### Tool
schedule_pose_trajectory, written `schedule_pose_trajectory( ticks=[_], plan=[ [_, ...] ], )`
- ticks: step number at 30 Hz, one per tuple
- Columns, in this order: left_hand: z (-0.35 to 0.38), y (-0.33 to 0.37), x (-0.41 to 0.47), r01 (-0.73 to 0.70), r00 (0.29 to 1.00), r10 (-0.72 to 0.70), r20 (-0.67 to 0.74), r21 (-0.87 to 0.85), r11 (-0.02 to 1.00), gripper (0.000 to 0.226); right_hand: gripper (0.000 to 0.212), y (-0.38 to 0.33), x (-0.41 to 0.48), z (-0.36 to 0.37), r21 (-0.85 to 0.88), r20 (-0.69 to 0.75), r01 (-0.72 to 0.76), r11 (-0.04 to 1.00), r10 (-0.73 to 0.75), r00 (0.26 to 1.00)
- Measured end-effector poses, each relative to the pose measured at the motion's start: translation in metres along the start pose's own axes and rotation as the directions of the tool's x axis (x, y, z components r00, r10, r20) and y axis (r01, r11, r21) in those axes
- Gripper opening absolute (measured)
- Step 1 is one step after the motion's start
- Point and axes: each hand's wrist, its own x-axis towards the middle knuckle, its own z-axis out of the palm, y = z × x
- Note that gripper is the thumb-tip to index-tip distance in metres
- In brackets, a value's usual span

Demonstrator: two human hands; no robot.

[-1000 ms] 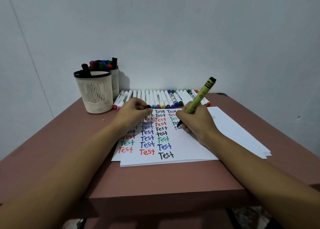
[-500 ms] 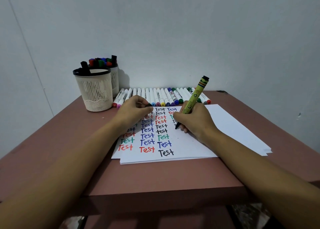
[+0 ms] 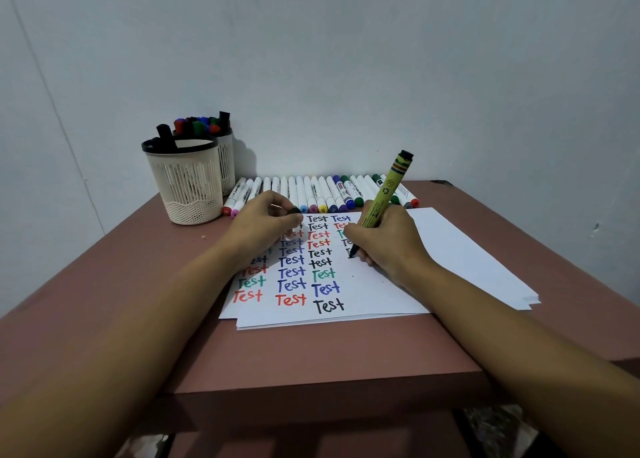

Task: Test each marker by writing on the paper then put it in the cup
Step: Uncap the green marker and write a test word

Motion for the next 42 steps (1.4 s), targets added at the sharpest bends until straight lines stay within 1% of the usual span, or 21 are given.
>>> schedule_pose_trajectory(
  ticks=[6, 9, 11, 16, 19, 22, 26, 28, 30, 34, 36, 39, 42],
  plan=[
    [-0.0004, 0.0001, -0.0005, -0.005, 1.000, 0.005, 0.003, 0.010, 1.000, 0.015, 0.033, -0.0008, -0.0007, 0.0007, -0.016, 0.031, -0.011, 1.000, 0.012, 0.999],
    [-0.0021, -0.0005, -0.0009, -0.007, 1.000, 0.007, 0.003, 0.007, 1.000, 0.014, 0.035, 0.0008, 0.0006, -0.0031, 0.050, -0.063, -0.025, 0.998, 0.028, 0.998],
    [-0.0015, -0.0002, -0.0013, -0.008, 1.000, 0.008, 0.006, 0.009, 1.000, 0.014, 0.034, 0.0014, 0.0016, -0.0049, 0.058, -0.117, -0.026, 0.998, 0.033, 0.993],
    [-0.0001, 0.0008, -0.0016, -0.003, 1.000, 0.003, 0.013, -0.004, 1.000, 0.013, 0.033, -0.0006, 0.0003, -0.0007, 0.001, -0.052, -0.030, 1.000, 0.030, 0.998],
    [-0.0005, 0.0010, -0.0016, -0.006, 1.000, 0.006, 0.009, 0.003, 1.000, 0.013, 0.033, -0.0010, -0.0009, -0.0012, -0.026, -0.068, -0.021, 0.999, 0.019, 0.998],
    [-0.0003, 0.0008, -0.0017, -0.009, 1.000, 0.009, 0.012, 0.004, 1.000, 0.013, 0.032, -0.0015, -0.0013, -0.0018, -0.031, -0.071, -0.019, 0.999, 0.017, 0.997],
    [-0.0003, 0.0006, -0.0016, -0.014, 1.000, 0.013, 0.013, 0.010, 1.000, 0.013, 0.030, -0.0033, -0.0022, -0.0025, -0.013, -0.022, -0.030, 0.999, 0.030, 0.999],
    [-0.0001, 0.0002, -0.0011, -0.014, 1.000, 0.014, 0.014, 0.018, 1.000, 0.013, 0.034, -0.0043, -0.0027, -0.0024, -0.046, -0.030, -0.024, 0.999, 0.022, 0.999],
    [0.0001, -0.0007, -0.0002, -0.019, 1.000, 0.018, 0.010, 0.017, 1.000, 0.013, 0.037, -0.0046, -0.0032, -0.0028, -0.081, -0.069, -0.006, 0.997, 0.001, 0.998],
    [0.0002, -0.0013, 0.0005, -0.025, 1.000, 0.025, 0.007, 0.020, 0.999, 0.013, 0.035, -0.0039, -0.0036, -0.0054, -0.099, -0.155, 0.017, 0.995, -0.032, 0.987],
    [-0.0001, -0.0011, 0.0001, -0.026, 1.000, 0.026, 0.011, 0.022, 0.999, 0.013, 0.033, -0.0033, -0.0036, -0.0047, -0.110, -0.143, 0.011, 0.994, -0.027, 0.989],
    [-0.0008, -0.0007, -0.0005, -0.023, 1.000, 0.022, 0.014, 0.028, 0.999, 0.015, 0.029, -0.0021, -0.0024, -0.0032, -0.068, -0.119, -0.029, 0.997, 0.021, 0.993],
    [-0.0005, -0.0004, -0.0006, -0.021, 1.000, 0.020, 0.015, 0.022, 1.000, 0.014, 0.032, -0.0025, -0.0027, -0.0035, -0.084, -0.109, -0.040, 0.996, 0.030, 0.994]
  ],
)
